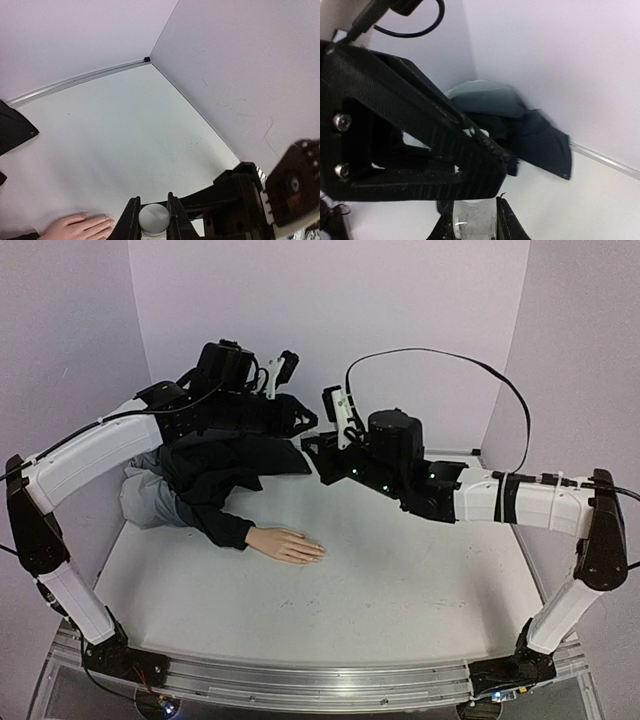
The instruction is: Paint the nails
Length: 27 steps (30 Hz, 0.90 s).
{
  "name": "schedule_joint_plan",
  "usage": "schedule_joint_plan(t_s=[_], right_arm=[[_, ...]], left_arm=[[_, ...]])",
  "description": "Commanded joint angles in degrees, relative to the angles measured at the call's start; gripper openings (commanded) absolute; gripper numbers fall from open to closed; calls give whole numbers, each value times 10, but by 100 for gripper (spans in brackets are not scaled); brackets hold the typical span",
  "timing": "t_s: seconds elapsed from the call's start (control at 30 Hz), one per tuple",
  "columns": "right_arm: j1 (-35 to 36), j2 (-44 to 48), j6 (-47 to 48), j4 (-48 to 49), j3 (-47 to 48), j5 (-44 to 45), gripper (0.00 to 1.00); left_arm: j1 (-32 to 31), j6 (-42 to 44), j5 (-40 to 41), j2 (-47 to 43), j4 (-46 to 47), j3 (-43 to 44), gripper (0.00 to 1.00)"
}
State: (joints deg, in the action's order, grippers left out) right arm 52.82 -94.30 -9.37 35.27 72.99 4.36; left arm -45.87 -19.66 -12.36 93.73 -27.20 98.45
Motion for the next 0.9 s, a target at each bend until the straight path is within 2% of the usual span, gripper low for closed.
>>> schedule_joint_plan(t_s=[0.0,0.1,0.17,0.23,0.3,0.4,0.47,0.53,0.67,0.87], right_arm=[[13,8,85,66,30,329,0],[11,-1,109,69,37,225,0],[3,2,116,70,34,147,0],[-20,8,104,66,27,29,0],[-60,14,70,58,18,-181,0],[-115,14,13,62,10,-419,0],[-130,9,-18,68,12,-532,0],[-133,2,-40,73,18,-613,0],[-134,-12,-90,97,32,-691,0],[-134,-26,-133,142,39,-703,0]], left_arm=[[-6,-50,75,9,-60,30,0],[-4,-48,45,16,-60,39,2],[1,-48,16,14,-60,41,18],[8,-58,6,5,-59,35,32],[19,-77,-14,-10,-47,19,45],[35,-93,-66,-32,-1,-12,66],[41,-96,-110,-51,51,-42,78],[44,-101,-157,-64,114,-74,84],[43,-103,-231,-55,159,-76,84],[27,-73,-294,-40,163,-47,60]])
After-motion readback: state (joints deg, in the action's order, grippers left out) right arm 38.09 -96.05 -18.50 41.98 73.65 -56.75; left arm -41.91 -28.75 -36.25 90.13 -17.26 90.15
